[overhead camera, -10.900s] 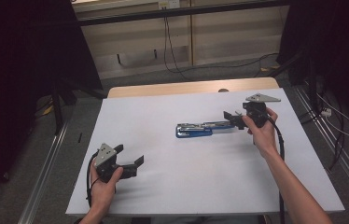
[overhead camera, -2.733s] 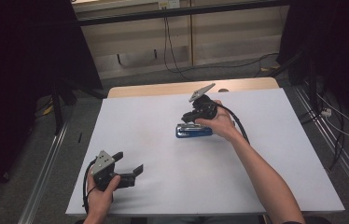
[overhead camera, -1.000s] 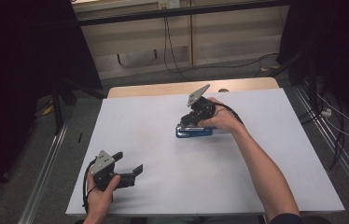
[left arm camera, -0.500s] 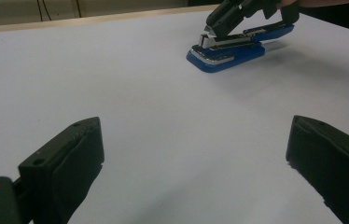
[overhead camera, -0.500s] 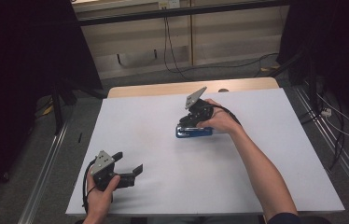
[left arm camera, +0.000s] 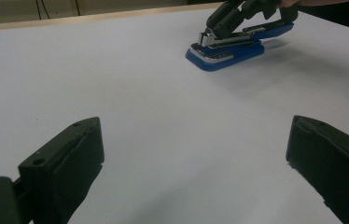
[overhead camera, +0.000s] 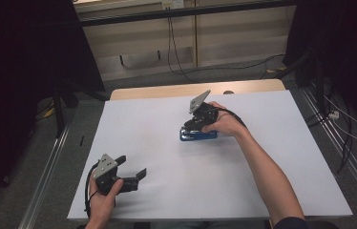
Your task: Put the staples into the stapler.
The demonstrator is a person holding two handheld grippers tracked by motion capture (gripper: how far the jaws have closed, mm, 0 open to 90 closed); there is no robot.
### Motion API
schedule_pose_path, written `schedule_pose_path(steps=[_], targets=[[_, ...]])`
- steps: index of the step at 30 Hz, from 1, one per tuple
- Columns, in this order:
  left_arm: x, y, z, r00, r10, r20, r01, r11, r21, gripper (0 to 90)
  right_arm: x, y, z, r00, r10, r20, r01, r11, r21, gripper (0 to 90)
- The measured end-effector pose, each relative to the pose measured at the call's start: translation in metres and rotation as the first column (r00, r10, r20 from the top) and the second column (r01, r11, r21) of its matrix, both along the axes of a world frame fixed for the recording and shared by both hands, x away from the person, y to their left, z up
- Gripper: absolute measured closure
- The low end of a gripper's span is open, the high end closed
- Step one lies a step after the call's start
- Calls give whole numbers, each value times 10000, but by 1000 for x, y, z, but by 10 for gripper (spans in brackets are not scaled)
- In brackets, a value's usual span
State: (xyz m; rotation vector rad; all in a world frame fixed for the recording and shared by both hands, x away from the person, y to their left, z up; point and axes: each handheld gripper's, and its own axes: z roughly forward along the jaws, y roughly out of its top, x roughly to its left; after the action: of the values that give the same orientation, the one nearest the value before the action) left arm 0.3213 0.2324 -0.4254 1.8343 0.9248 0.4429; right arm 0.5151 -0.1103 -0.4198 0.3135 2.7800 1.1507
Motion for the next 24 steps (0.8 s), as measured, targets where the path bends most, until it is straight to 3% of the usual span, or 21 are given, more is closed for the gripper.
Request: schedule_pose_path(steps=[16,24], targets=[[0,0,0,10000,10,4,-10,10000,16,44,0,2,0,9997,133,200,-131,9998,-116,792],[0,0,0,10000,0,-11,0,10000,20,44,0,1,-1,10000,-49,0,49,10000,-27,785]])
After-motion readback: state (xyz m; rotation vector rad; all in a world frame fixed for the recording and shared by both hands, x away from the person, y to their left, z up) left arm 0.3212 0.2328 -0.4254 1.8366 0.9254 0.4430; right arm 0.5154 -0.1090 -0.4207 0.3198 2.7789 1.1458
